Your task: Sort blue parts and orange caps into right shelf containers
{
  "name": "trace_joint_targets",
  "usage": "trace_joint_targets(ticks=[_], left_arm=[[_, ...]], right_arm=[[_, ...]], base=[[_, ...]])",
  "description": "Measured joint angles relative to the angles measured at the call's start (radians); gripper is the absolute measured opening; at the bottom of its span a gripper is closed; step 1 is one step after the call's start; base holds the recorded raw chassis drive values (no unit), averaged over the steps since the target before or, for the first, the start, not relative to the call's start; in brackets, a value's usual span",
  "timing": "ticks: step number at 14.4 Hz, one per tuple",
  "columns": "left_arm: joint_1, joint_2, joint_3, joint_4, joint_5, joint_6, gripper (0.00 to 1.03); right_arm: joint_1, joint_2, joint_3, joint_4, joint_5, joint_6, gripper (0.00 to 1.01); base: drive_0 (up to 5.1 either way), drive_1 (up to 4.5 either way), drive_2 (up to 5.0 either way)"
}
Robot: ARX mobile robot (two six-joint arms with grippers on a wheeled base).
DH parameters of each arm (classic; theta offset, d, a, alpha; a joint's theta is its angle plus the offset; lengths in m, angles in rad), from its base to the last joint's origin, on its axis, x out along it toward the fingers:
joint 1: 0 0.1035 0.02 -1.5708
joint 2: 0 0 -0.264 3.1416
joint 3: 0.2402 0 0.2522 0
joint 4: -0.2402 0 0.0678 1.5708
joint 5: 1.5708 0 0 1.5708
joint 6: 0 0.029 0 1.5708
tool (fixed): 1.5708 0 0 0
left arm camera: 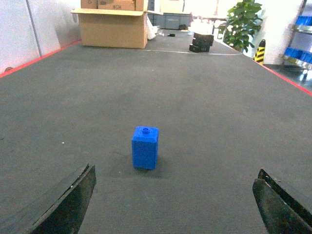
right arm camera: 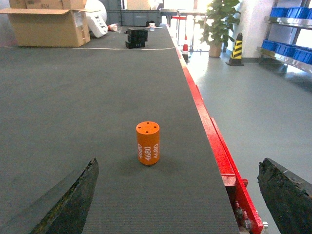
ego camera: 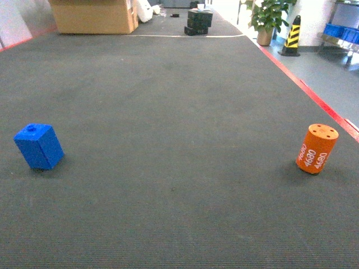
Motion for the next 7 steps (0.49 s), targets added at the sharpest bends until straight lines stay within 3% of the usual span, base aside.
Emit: trace_joint_targets(ticks=[7], left_arm=[[0.0, 0.0, 0.0, 0.0, 0.0, 0.0, 0.98]], right_arm=[[0.0, 0.0, 0.0, 0.0, 0.0, 0.0, 0.98]], base=[[0.0, 0.0, 0.0]])
